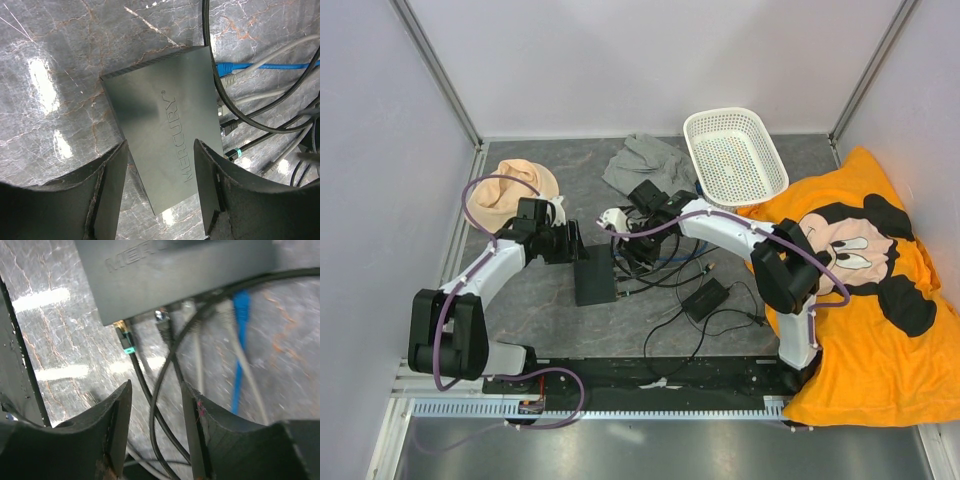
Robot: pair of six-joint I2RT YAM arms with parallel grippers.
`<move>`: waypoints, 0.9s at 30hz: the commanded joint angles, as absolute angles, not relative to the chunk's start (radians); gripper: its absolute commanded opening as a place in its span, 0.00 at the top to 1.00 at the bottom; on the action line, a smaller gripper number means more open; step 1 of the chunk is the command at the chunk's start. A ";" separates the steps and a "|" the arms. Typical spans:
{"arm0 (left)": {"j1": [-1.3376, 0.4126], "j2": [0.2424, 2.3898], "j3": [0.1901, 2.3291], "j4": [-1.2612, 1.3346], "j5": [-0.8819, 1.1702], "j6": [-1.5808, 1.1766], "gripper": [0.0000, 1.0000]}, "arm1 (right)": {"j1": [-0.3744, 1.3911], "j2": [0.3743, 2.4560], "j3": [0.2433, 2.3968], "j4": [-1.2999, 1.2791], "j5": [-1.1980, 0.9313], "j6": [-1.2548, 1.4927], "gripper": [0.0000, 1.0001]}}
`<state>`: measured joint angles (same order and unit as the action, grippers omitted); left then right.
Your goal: Pull the plug from the switch port
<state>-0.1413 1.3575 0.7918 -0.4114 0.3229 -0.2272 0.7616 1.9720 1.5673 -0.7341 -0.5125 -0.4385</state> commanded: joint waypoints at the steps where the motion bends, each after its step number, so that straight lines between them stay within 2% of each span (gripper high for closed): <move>1: -0.138 1.368 0.818 -0.376 0.345 -0.249 0.38 | 0.788 2.019 1.586 -0.710 -0.508 -0.463 0.49; 21: -0.127 1.336 0.787 -0.362 0.345 -0.241 0.37 | 0.834 2.141 1.678 -0.698 -0.397 -0.384 0.57; 24: -0.126 1.344 0.792 -0.361 0.348 -0.242 0.37 | 0.834 2.143 1.681 -0.695 -0.396 -0.376 0.65; 27: -0.124 1.348 0.790 -0.359 0.354 -0.245 0.37 | 0.833 2.148 1.686 -0.692 -0.394 -0.361 0.65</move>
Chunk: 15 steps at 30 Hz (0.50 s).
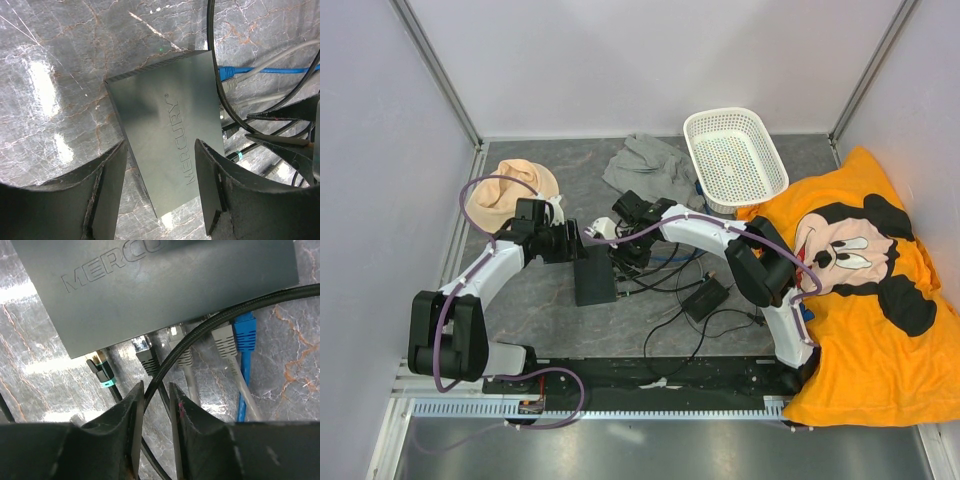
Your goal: Pull the plug from the switch port
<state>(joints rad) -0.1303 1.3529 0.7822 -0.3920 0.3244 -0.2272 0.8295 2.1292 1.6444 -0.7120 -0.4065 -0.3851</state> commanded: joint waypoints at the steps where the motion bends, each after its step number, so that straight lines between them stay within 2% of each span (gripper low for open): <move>1: -0.124 1.348 0.790 -0.359 0.354 -0.245 0.37 | 0.833 2.151 1.693 -0.695 -0.394 -0.354 0.64; 3: -0.124 1.350 0.790 -0.357 0.357 -0.247 0.37 | 0.834 2.157 1.697 -0.699 -0.400 -0.342 0.60; 7: -0.124 1.347 0.790 -0.359 0.357 -0.245 0.37 | 0.835 2.164 1.700 -0.701 -0.407 -0.339 0.61; 10: -0.124 1.345 0.785 -0.357 0.357 -0.247 0.37 | 0.834 2.168 1.704 -0.703 -0.400 -0.341 0.70; 13: -0.124 1.342 0.784 -0.356 0.354 -0.242 0.37 | 0.834 2.160 1.713 -0.713 -0.374 -0.339 0.85; 15: -0.124 1.341 0.785 -0.356 0.351 -0.241 0.37 | 0.828 2.132 1.724 -0.726 -0.354 -0.348 0.87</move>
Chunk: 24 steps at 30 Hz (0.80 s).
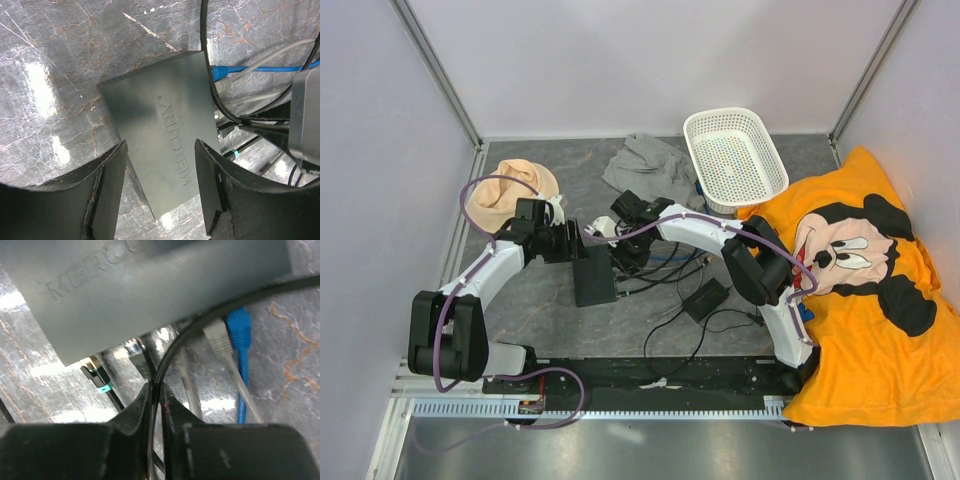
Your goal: Pull the plug from the switch port
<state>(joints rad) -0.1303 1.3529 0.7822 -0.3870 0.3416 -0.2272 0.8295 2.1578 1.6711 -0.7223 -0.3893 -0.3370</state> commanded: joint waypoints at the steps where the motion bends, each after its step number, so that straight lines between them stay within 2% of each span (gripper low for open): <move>1: -0.124 1.341 0.787 -0.357 0.351 -0.241 0.36 | 0.810 2.117 1.727 -0.733 -0.347 -0.356 0.89; 9: -0.121 1.359 0.781 -0.345 0.362 -0.241 0.37 | 0.657 2.039 1.770 -0.787 -0.276 -0.387 0.93; 18: -0.120 1.381 0.792 -0.348 0.396 -0.241 0.37 | 0.523 2.118 1.796 -0.769 -0.118 -0.353 1.00; 22: -0.120 1.390 0.793 -0.348 0.416 -0.239 0.37 | 0.511 2.180 1.818 -0.710 -0.101 -0.301 0.98; 24: -0.120 1.394 0.798 -0.353 0.422 -0.235 0.37 | 0.509 2.227 1.876 -0.721 -0.120 -0.285 0.89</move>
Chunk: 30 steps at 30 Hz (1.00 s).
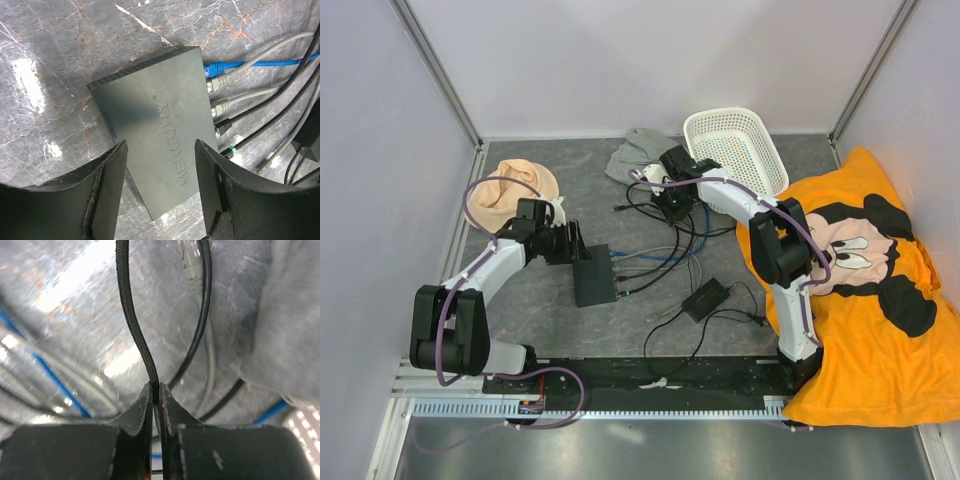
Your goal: Pull the plug from the switch port
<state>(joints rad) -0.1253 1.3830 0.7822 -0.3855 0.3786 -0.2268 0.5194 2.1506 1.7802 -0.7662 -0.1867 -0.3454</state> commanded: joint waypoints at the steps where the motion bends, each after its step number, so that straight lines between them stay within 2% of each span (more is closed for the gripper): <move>1: -0.120 1.393 0.801 -0.353 0.434 -0.232 0.37 | 0.512 2.238 1.897 -0.744 -0.127 -0.282 0.78; 2: -0.121 1.394 0.802 -0.356 0.443 -0.226 0.37 | 0.514 2.238 1.913 -0.749 -0.138 -0.282 0.72; 3: -0.121 1.394 0.804 -0.356 0.449 -0.222 0.38 | 0.515 2.232 1.930 -0.746 -0.143 -0.285 0.57; 5: -0.121 1.397 0.802 -0.353 0.471 -0.216 0.43 | 0.514 2.201 1.953 -0.749 -0.162 -0.302 0.48; 6: -0.121 1.400 0.801 -0.353 0.477 -0.215 0.48 | 0.514 2.186 1.956 -0.749 -0.179 -0.313 0.44; 8: -0.121 1.408 0.798 -0.348 0.489 -0.212 0.56 | 0.514 2.145 1.948 -0.744 -0.279 -0.350 0.42; 9: -0.121 1.413 0.798 -0.347 0.492 -0.212 0.66 | 0.515 2.131 1.941 -0.732 -0.316 -0.351 0.41; 11: -0.121 1.423 0.801 -0.345 0.497 -0.207 0.77 | 0.515 2.109 1.909 -0.710 -0.386 -0.324 0.41; 12: -0.121 1.436 0.807 -0.350 0.495 -0.206 0.87 | 0.514 2.109 1.898 -0.694 -0.485 -0.310 0.41; 14: -0.121 1.440 0.819 -0.365 0.479 -0.207 0.91 | 0.520 2.126 1.878 -0.677 -0.564 -0.258 0.41; 16: -0.120 1.436 0.847 -0.408 0.436 -0.207 0.87 | 0.538 2.154 1.888 -0.672 -0.616 -0.226 0.41; 17: -0.118 1.433 0.859 -0.428 0.417 -0.209 0.79 | 0.546 2.178 1.904 -0.675 -0.632 -0.209 0.40; 23: -0.112 1.420 0.919 -0.551 0.354 -0.206 0.64 | 0.589 2.189 1.911 -0.604 -0.597 -0.183 0.38; 25: -0.112 1.425 0.913 -0.546 0.394 -0.204 0.66 | 0.601 2.213 1.925 -0.604 -0.636 -0.175 0.40; 27: -0.113 1.430 0.901 -0.514 0.451 -0.204 0.73 | 0.614 2.236 1.948 -0.615 -0.695 -0.173 0.41; 30: -0.112 1.437 0.894 -0.485 0.489 -0.216 0.75 | 0.640 2.281 1.960 -0.615 -0.744 -0.169 0.41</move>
